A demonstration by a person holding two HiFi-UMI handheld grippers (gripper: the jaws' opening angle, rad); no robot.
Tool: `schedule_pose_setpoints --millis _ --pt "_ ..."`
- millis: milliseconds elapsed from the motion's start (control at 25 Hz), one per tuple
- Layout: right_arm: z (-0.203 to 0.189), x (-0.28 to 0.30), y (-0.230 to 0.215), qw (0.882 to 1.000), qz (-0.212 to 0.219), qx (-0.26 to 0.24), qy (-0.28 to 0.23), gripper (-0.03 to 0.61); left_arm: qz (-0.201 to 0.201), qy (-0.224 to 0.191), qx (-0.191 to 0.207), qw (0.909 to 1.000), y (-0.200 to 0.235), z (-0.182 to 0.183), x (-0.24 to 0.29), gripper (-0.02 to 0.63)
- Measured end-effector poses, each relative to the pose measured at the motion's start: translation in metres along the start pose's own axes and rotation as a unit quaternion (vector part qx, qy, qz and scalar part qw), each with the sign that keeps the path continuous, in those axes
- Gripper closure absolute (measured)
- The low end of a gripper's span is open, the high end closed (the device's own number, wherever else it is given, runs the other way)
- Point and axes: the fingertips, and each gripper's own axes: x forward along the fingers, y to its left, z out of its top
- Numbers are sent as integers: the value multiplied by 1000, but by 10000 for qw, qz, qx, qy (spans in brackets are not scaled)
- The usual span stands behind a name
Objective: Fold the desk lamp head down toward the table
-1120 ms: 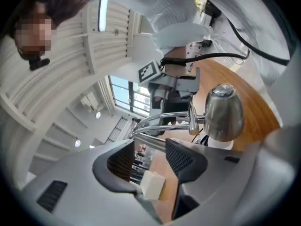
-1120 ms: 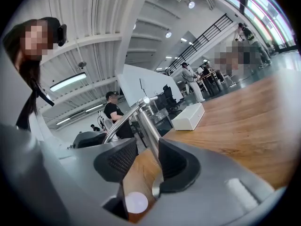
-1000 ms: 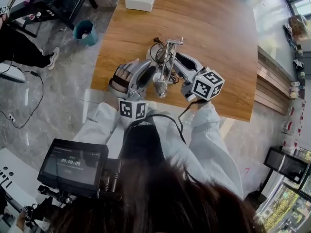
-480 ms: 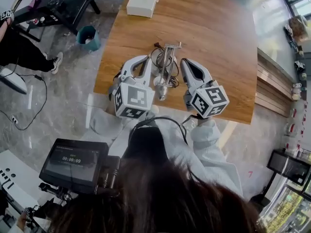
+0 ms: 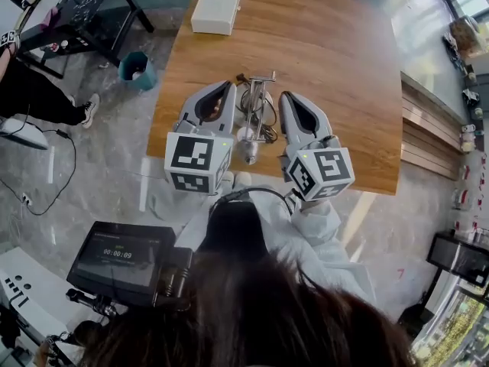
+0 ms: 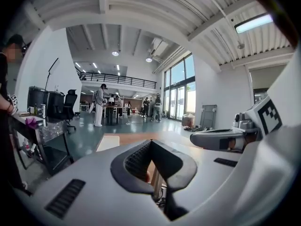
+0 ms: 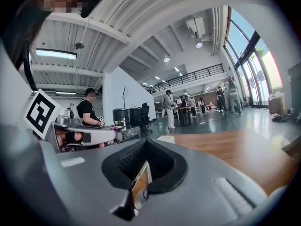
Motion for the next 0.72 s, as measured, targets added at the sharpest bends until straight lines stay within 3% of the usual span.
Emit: schedule_pose_setpoints --millis 720 --pt "17 3 7 9995 252 -121 -148 578 -373 16 138 9992 -23 12 5 611"
